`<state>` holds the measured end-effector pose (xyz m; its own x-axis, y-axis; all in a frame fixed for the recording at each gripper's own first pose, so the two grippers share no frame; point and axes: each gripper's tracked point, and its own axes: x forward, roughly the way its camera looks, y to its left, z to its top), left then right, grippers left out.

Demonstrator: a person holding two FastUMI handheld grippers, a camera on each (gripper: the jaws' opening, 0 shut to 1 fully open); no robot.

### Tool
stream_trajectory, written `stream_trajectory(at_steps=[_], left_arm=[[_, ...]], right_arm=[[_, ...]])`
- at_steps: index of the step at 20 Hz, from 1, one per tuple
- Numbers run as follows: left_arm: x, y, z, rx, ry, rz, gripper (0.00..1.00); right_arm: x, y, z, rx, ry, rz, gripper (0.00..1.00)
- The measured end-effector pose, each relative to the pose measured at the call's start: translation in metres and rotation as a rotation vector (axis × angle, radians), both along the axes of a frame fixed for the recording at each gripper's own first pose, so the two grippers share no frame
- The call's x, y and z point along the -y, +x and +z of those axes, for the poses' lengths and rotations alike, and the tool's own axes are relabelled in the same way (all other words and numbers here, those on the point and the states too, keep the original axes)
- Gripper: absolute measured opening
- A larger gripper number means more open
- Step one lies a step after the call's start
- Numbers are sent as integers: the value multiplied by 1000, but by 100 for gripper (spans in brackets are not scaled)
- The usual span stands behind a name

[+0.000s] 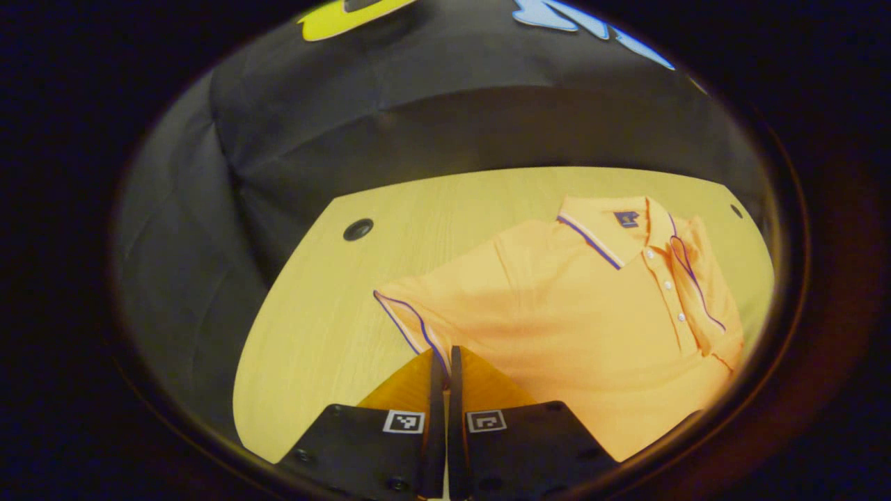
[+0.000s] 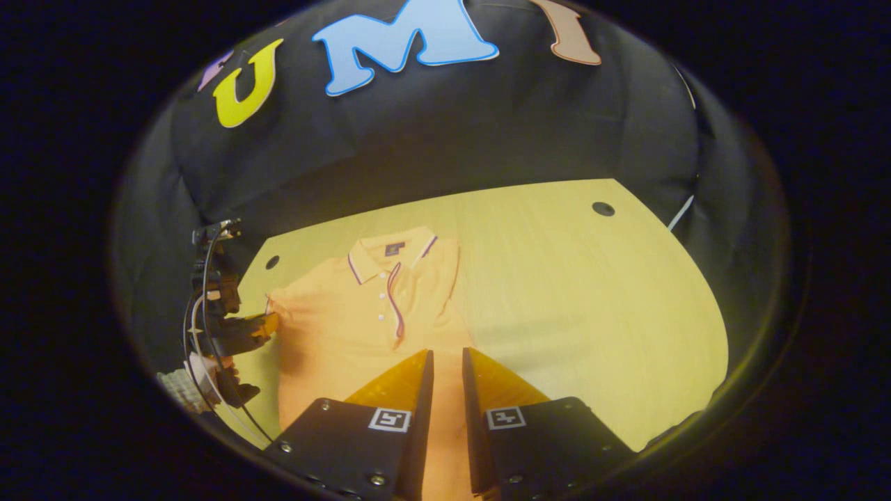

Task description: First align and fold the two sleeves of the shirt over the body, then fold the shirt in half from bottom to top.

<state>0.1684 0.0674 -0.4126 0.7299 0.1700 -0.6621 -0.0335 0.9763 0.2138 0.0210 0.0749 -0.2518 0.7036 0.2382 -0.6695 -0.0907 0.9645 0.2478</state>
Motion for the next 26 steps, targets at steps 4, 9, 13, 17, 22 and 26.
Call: stream_trajectory(at_steps=[4,9,13,17,22,26], left_arm=[[46,19,26,53,32,-155,8],[128,27,44,96,62,-384,8],[179,-2,68,91,92,-557,8],[194,-20,62,17,90,-636,10],[217,-40,59,-14,6,-666,64],[204,-48,62,-19,-12,-624,90]], right_arm=[[4,-2,-3,-1,11,-19,25],[11,-4,-2,6,17,-41,25],[19,-6,-3,12,22,-63,25],[26,-10,-6,10,32,-85,25],[31,-17,-11,4,44,-103,25],[34,-21,-12,5,55,-111,25]])
